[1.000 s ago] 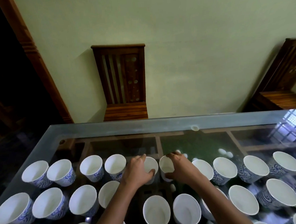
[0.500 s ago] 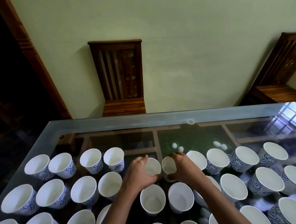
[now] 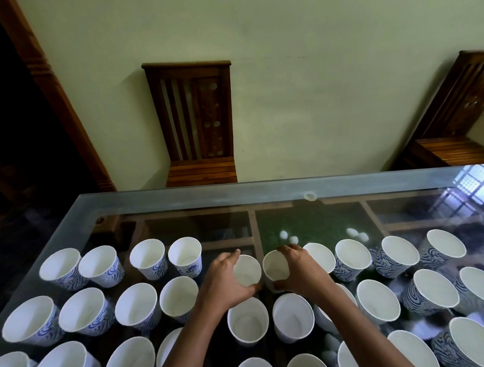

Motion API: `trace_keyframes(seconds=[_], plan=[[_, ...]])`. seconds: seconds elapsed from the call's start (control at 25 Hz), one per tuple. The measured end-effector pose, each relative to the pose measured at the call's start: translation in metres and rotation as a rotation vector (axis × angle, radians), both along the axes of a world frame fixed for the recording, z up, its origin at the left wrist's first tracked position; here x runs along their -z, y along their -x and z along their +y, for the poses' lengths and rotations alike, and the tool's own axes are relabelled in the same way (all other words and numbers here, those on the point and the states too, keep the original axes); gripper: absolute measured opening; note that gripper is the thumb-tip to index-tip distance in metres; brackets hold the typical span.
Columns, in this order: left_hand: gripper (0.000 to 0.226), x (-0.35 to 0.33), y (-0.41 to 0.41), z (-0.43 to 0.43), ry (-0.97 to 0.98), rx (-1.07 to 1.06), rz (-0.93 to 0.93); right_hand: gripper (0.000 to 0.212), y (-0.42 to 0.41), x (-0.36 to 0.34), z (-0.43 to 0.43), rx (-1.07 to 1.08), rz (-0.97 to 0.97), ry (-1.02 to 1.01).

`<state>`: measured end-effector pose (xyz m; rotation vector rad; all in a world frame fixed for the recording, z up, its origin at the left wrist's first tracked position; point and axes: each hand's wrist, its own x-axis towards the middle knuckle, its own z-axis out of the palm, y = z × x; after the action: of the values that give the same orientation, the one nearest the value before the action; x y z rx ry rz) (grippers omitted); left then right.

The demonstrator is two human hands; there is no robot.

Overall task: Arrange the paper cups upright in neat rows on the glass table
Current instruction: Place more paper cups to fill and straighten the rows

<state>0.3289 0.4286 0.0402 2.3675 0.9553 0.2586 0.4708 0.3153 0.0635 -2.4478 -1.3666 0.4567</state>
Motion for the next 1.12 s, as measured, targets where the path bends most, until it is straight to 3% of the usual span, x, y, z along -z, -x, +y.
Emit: trace_keyframes(seconds=[0.88,1.12], plan=[[0.071,0.001,-0.003,-0.006,-0.058,-0.043,-0.083,0.074,-0.006,-0.003,-0.022,0.075,0.056,-0.132],[0.066,0.004,-0.001,-0.004,0.001,-0.053,-0.112,0.074,0.0,0.007,-0.015,0.064,0.06,-0.143]])
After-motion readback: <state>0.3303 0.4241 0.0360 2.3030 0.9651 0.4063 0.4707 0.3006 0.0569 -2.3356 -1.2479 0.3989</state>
